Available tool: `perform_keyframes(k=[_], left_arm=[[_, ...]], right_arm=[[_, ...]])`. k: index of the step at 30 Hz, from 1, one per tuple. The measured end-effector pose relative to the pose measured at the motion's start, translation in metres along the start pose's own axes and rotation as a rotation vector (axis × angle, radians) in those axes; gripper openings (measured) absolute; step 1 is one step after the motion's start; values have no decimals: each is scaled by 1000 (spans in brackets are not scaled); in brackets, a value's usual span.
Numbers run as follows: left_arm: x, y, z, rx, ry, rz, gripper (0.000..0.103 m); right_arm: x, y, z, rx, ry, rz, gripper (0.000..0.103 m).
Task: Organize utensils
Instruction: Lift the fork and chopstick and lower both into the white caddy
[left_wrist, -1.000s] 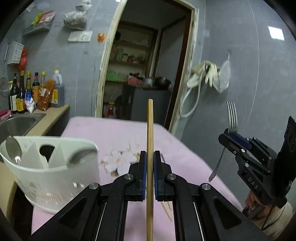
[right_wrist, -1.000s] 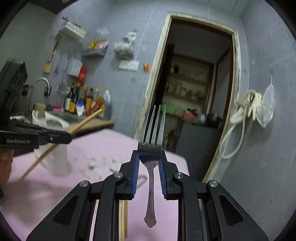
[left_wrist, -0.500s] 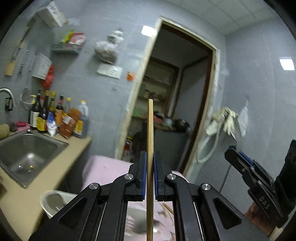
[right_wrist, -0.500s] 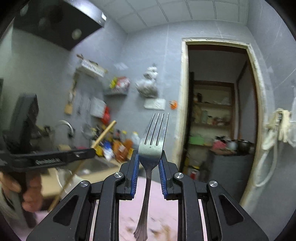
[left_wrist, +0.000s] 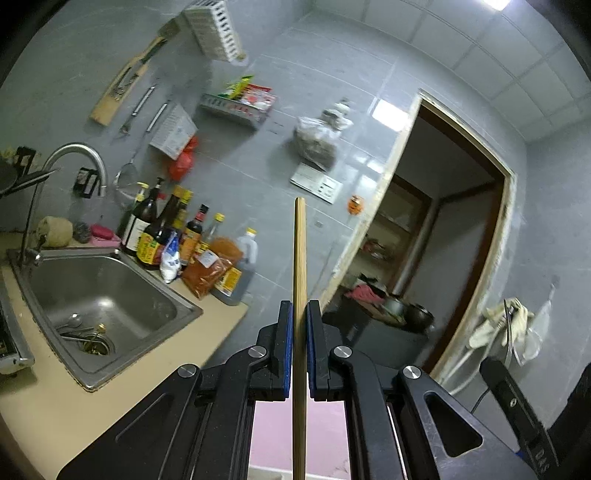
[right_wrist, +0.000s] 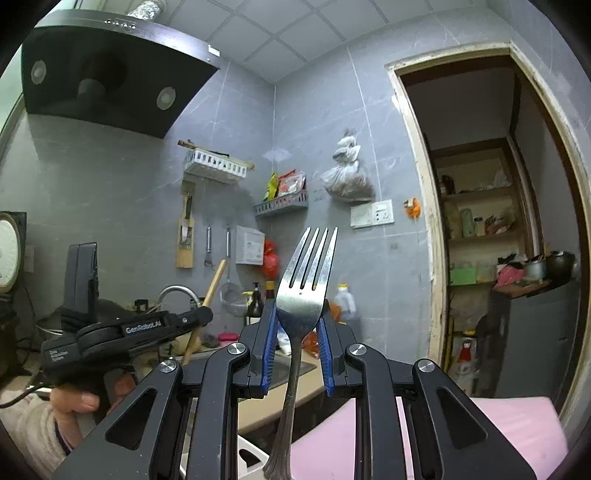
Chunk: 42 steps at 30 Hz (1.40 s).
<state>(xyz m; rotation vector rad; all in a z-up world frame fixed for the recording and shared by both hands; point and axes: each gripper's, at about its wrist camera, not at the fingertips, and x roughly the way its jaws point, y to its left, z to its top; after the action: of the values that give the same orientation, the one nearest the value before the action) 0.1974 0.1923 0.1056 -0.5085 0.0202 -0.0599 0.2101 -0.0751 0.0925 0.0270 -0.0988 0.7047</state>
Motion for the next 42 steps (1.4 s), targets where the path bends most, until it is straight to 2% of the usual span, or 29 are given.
perform_keyframes(k=[9, 15, 23, 29, 33, 39, 42], left_arm=[[2, 7, -24, 39, -46, 89, 5], [-1, -1, -44, 109, -36, 116, 5], [-9, -5, -72, 163, 56, 134, 5], [-11, 5, -83, 148, 138, 136, 5], [-18, 5, -84, 142, 166, 111, 5], [-28, -8, -78, 183, 179, 79, 11], [-34, -20, -74, 214, 170, 55, 28]], right_arm=[[15, 4, -31, 2, 102, 27, 18], [19, 2, -49, 4, 180, 34, 18], [21, -1, -71, 16, 279, 50, 19], [16, -2, -75, 26, 307, 55, 20], [12, -3, -75, 29, 310, 54, 30], [5, -4, -72, 36, 296, 56, 31], [0, -6, -65, 42, 269, 45, 39]])
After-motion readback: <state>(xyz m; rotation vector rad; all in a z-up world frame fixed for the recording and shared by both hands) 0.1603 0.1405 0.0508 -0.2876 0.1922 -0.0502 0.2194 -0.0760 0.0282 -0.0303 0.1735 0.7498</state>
